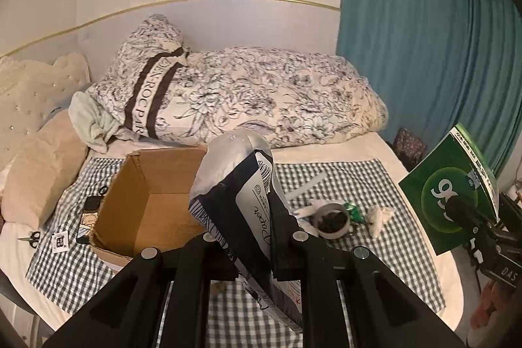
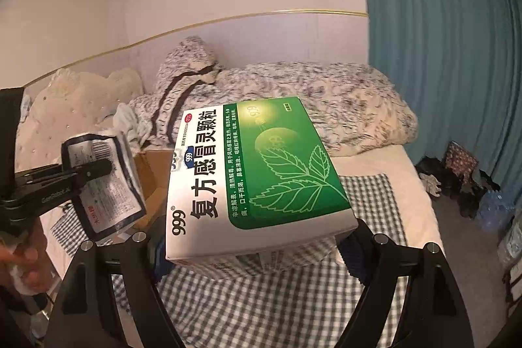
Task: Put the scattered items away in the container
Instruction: 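Lift the bag and the green box and carry both over the cardboard box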
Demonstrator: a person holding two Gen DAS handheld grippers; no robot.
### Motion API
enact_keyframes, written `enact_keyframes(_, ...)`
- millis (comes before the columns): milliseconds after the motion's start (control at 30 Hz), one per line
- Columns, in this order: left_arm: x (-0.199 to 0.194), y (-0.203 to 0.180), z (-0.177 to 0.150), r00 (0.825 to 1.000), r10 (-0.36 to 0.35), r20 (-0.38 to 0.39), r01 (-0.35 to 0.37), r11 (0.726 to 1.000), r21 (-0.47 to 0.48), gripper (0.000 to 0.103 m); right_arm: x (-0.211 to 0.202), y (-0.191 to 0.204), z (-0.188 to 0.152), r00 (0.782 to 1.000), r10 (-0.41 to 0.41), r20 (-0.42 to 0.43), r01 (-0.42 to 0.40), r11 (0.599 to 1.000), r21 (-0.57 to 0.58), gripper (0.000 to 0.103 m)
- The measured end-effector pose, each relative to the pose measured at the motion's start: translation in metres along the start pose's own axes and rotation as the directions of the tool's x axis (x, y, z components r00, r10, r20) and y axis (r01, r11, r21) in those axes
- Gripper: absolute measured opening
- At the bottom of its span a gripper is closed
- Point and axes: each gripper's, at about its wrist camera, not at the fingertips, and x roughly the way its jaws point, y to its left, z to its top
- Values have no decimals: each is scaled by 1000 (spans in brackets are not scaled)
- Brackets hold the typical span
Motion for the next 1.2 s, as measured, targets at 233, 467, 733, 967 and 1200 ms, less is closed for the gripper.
enact_keyframes(233, 6, 26, 1, 999, 33, -6, -33, 999, -9, 13, 23, 31, 6, 998, 58, -22, -59, 998, -34, 81)
enact_keyframes(467, 12, 59, 6, 997, 75, -13, -75, 997, -35, 13, 45, 55, 14, 994, 100, -39, -102, 994, -43, 81)
enact_keyframes(733, 21, 98, 5, 991, 129, -41, -131, 991, -42, 13, 72, 81, 22, 988, 142, -63, -146, 987, -62, 81)
enact_keyframes(967, 28, 130, 3, 985, 162, -65, -166, 985, -55, 13, 94, 116, 27, 980, 184, -82, -191, 977, -94, 81)
enact_keyframes(1200, 43, 146, 3, 983, 163, -85, -168, 984, -61, 13, 120, 146, 29, 968, 223, -113, -236, 964, -119, 81)
